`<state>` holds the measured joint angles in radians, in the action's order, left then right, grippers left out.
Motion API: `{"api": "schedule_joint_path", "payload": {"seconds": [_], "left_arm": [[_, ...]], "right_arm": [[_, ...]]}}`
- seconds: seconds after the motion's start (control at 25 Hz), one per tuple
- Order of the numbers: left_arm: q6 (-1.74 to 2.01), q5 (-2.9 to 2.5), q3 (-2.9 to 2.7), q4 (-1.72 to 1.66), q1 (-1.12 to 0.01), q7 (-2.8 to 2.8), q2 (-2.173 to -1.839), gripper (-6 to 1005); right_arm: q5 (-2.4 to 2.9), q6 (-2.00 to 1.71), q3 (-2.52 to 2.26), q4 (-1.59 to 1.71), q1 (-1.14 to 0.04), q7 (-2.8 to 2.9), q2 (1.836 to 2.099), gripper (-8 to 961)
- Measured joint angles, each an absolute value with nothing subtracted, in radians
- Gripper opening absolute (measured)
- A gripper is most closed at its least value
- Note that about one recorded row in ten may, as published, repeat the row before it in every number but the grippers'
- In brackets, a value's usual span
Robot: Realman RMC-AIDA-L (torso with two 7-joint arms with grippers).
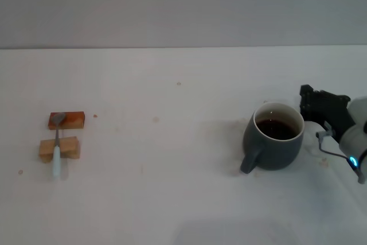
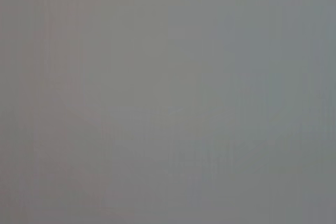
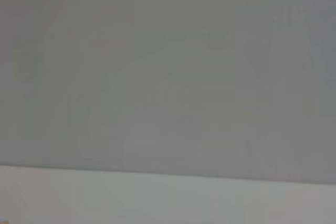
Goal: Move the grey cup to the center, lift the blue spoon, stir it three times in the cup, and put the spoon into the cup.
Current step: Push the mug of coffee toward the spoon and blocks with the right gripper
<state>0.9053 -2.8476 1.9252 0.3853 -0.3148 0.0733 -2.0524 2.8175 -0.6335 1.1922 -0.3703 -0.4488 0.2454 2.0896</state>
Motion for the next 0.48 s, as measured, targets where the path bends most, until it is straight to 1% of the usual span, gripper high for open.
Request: {"api": "schedule_joint_path", "payload": {"seconds": [0.24, 0.48], "left_arm": [[0.902, -2.85, 1.925, 0.386, -0.316, 0.071, -2.051, 677], [0.903, -2.85, 1.922, 0.387, -0.32, 0.073, -2.051, 677]], "right_arm": [[2.816, -0.631, 1.19, -0.404, -0.393, 0.239, 2.088, 0], [2.816, -0.591, 1.16, -0.546, -0.303, 0.182, 2.091, 2]]}}
